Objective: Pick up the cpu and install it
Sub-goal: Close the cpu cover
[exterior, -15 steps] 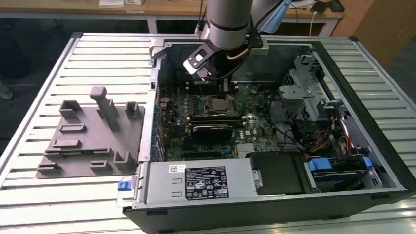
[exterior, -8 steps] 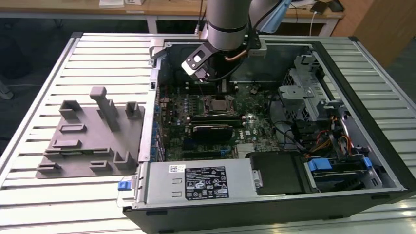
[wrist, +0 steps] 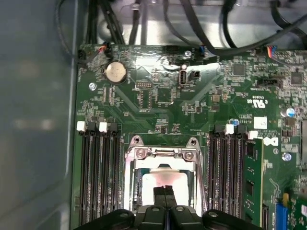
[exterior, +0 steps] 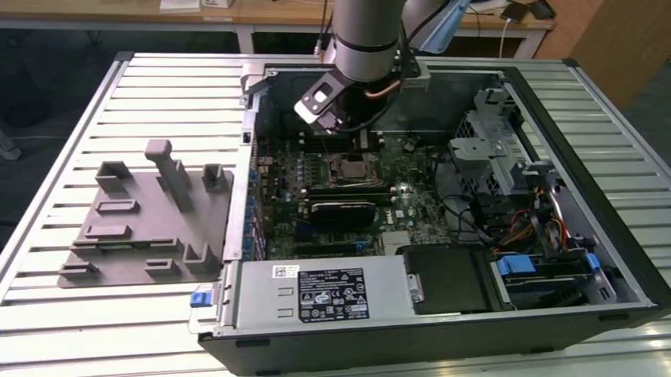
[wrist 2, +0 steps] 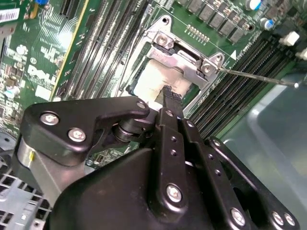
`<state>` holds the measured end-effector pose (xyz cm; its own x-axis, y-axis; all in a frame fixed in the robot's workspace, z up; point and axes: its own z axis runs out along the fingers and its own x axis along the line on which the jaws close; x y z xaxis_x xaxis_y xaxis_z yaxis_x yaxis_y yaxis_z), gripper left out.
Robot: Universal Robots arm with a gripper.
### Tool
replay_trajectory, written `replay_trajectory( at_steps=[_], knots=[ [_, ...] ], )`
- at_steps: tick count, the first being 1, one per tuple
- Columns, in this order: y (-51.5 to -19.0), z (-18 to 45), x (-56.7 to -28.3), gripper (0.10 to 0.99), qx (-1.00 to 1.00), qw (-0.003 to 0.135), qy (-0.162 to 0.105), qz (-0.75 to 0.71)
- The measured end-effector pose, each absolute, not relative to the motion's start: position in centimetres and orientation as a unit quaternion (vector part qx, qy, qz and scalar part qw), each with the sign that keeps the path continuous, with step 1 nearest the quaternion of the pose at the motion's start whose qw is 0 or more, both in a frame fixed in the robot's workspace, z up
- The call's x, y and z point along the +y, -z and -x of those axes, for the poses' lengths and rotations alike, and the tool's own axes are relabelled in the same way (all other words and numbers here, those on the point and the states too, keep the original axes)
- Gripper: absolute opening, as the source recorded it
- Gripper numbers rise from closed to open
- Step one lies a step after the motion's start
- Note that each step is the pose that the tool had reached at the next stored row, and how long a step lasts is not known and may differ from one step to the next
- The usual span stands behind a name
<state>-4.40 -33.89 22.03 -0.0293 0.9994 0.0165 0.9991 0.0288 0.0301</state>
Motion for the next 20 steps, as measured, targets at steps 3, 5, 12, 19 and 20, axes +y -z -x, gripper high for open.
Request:
replay_trajectory(
  at_steps=[3,5,12,19,20],
  knots=[
    [-22.03,4.40,-33.90,0.106,0.733,0.005,-0.015,-0.680],
    [-22.02,4.40,-33.90,0.106,0.744,0.005,-0.015,-0.668],
    [-22.00,4.40,-33.89,0.106,0.785,0.005,-0.015,-0.619],
    [-22.00,4.40,-33.89,0.106,0.820,0.004,-0.016,-0.573],
    [-22.00,4.40,-33.89,0.106,0.824,0.004,-0.016,-0.566]
  ],
)
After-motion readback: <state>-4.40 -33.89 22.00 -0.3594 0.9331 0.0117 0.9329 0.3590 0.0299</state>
